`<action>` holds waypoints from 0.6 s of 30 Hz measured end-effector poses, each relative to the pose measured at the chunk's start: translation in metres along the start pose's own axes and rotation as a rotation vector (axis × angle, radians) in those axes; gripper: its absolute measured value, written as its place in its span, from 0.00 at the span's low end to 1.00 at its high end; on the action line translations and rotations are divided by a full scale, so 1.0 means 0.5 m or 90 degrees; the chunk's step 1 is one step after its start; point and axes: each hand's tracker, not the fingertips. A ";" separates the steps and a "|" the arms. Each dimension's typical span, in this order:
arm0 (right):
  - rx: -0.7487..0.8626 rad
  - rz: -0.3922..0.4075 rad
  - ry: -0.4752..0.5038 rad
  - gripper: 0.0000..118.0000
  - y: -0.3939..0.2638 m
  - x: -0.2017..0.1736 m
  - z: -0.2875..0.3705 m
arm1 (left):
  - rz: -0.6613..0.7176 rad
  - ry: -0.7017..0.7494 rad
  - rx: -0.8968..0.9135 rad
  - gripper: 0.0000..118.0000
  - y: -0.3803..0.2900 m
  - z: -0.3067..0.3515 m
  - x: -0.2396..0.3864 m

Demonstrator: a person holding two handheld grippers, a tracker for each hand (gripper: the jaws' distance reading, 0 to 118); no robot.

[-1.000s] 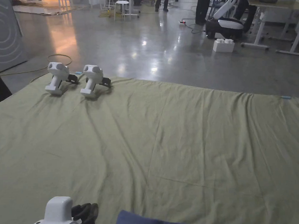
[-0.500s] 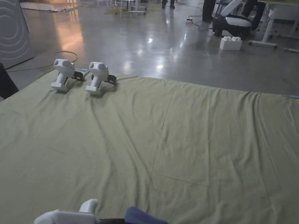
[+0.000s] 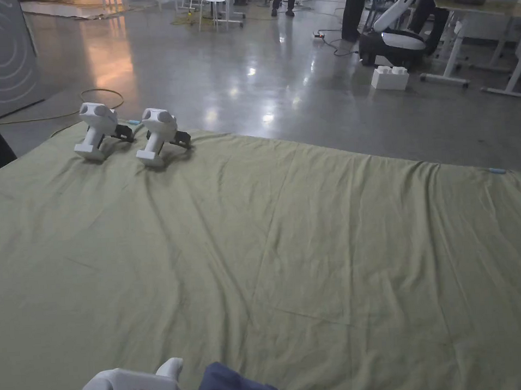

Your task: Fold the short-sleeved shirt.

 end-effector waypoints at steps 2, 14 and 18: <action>0.000 0.005 0.000 0.06 0.008 -0.002 0.006 | 0.003 0.003 0.005 0.26 -0.001 0.004 0.006; 0.166 0.045 -0.127 0.06 0.203 0.145 0.120 | 0.003 0.010 0.052 0.24 0.085 0.251 0.022; 0.193 0.025 -0.165 0.06 0.259 0.217 0.154 | -0.007 0.072 0.080 0.24 0.132 0.391 0.015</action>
